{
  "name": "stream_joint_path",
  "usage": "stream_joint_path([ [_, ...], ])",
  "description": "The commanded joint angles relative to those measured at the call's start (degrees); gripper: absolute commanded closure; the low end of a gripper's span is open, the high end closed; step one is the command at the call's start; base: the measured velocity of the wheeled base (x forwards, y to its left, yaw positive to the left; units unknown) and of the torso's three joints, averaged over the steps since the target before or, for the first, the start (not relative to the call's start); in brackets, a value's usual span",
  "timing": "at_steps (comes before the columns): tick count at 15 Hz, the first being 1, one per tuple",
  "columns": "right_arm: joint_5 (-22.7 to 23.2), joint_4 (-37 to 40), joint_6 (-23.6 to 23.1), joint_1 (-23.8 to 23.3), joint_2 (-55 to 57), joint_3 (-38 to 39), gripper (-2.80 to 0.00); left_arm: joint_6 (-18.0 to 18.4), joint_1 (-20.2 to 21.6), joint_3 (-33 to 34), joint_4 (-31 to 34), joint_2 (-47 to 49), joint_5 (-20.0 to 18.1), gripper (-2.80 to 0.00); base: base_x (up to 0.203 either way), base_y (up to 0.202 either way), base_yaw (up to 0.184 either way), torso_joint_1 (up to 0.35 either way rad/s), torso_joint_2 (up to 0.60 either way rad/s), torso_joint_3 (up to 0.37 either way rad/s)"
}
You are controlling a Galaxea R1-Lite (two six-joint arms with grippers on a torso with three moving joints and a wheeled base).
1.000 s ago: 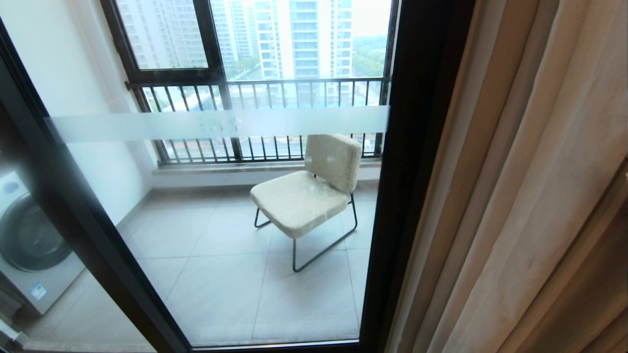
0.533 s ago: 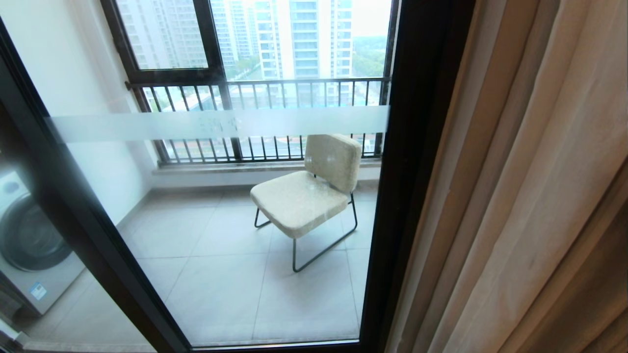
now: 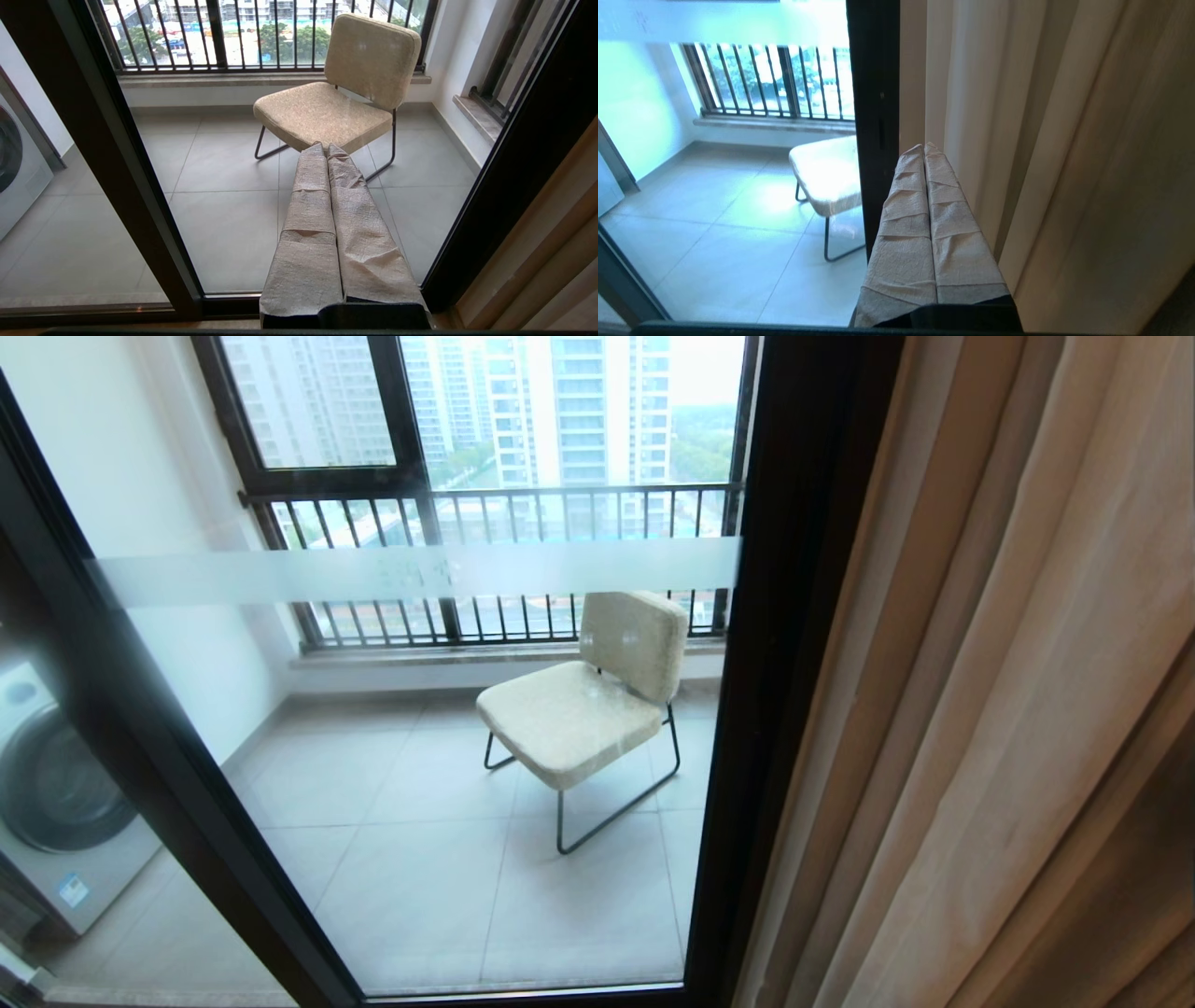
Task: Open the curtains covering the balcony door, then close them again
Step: Close the inner curtains on both sides
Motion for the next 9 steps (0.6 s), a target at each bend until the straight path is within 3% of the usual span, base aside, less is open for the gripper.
stream_joint_path([
  [1,0.0,0.56,0.07,-0.04,-6.83,6.2,0.0,-0.02,0.0,0.03,0.02,-0.02,0.0,0.0,0.0,0.0,0.0,0.0,0.0,0.0],
  [3,-0.11,7.07,0.09,-0.05,-15.48,7.8,0.0,-0.02,0.0,-0.02,0.02,-0.02,0.0,0.0,0.0,0.0,0.0,0.0,0.0,0.0],
  [6,-2.68,23.26,-0.47,1.47,-32.6,8.08,0.0,0.03,0.0,0.07,-0.09,-0.02,0.0,0.0,0.0,0.0,0.0,0.0,0.0,0.0],
  [8,-7.48,37.63,-0.06,2.32,-38.99,6.93,0.0,0.06,0.0,0.07,-0.24,-0.02,0.0,0.0,0.0,0.0,0.0,0.0,0.0,0.0],
  [9,-10.75,40.75,1.4,2.66,-39.4,6.54,0.0,-0.01,0.0,0.07,-0.33,-0.02,0.0,0.0,0.0,0.0,0.0,0.0,0.0,0.0],
])
